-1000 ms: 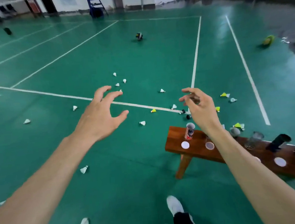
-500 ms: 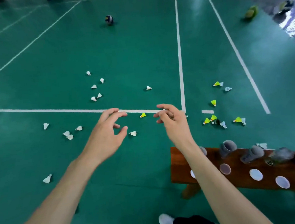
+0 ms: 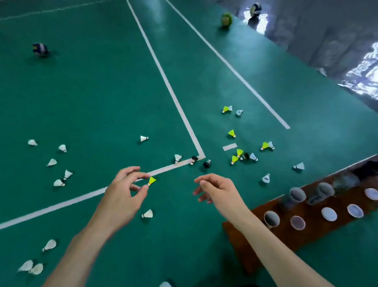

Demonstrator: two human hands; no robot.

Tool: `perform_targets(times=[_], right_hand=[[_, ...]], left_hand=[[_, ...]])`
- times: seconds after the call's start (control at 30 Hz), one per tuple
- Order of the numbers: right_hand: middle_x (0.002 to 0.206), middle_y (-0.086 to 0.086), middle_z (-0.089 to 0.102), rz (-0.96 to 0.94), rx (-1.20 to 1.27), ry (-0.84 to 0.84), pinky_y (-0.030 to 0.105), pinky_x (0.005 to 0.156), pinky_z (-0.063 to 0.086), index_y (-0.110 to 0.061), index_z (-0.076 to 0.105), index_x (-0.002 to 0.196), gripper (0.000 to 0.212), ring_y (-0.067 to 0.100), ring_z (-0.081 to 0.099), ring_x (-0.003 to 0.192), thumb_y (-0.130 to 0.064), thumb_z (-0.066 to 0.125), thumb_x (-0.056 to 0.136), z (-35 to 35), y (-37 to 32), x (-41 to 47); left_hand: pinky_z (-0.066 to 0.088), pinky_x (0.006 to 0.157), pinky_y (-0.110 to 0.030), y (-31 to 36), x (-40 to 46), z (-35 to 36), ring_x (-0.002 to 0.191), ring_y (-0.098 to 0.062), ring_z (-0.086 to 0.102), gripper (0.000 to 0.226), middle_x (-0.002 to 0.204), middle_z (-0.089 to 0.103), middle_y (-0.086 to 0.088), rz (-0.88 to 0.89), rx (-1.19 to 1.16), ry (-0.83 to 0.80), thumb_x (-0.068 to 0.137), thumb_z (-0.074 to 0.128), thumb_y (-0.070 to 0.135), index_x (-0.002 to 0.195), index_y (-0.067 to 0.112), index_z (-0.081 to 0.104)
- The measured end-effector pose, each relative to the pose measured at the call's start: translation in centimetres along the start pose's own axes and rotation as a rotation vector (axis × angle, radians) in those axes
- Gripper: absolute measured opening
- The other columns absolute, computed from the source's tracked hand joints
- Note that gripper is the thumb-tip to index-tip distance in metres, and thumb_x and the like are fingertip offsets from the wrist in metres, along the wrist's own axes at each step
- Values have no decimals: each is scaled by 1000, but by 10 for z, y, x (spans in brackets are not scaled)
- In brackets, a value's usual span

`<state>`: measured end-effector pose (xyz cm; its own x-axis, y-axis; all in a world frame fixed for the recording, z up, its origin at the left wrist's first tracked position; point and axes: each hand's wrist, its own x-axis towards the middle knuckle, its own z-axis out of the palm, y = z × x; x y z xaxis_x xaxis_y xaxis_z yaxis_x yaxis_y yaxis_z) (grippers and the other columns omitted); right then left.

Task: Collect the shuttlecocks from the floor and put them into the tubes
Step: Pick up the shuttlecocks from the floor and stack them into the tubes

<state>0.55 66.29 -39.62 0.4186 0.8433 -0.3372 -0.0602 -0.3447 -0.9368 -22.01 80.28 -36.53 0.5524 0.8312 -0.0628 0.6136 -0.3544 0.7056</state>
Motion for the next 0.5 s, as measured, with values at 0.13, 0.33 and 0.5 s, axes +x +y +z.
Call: perform_targets(times=[0.13, 0.33, 0.5], right_hand=[[85, 0, 78, 87, 10, 194, 12, 61, 47, -21, 72, 99, 22, 9, 68, 71, -13, 53, 106, 7, 2, 17], [85, 6, 77, 153, 155, 554, 21, 67, 53, -15, 73, 101, 20, 16, 70, 74, -8, 55, 104, -4, 17, 41], [84, 6, 78, 172, 230, 650, 16, 62, 50, -15, 74, 99, 21, 12, 70, 73, -8, 55, 103, -13, 14, 114]], left_hand=[[46, 72, -20, -35, 66, -9, 91, 7, 62, 20, 131, 49, 22, 48, 33, -211, 97, 64, 25, 102, 43, 66], [44, 67, -8, -30, 166, 31, 91, 5, 62, 22, 124, 53, 27, 172, 17, -485, 98, 62, 22, 102, 43, 66], [42, 68, -9, -1, 260, 74, 87, 0, 63, 19, 113, 60, 21, 262, 4, -615, 96, 65, 21, 101, 40, 67]])
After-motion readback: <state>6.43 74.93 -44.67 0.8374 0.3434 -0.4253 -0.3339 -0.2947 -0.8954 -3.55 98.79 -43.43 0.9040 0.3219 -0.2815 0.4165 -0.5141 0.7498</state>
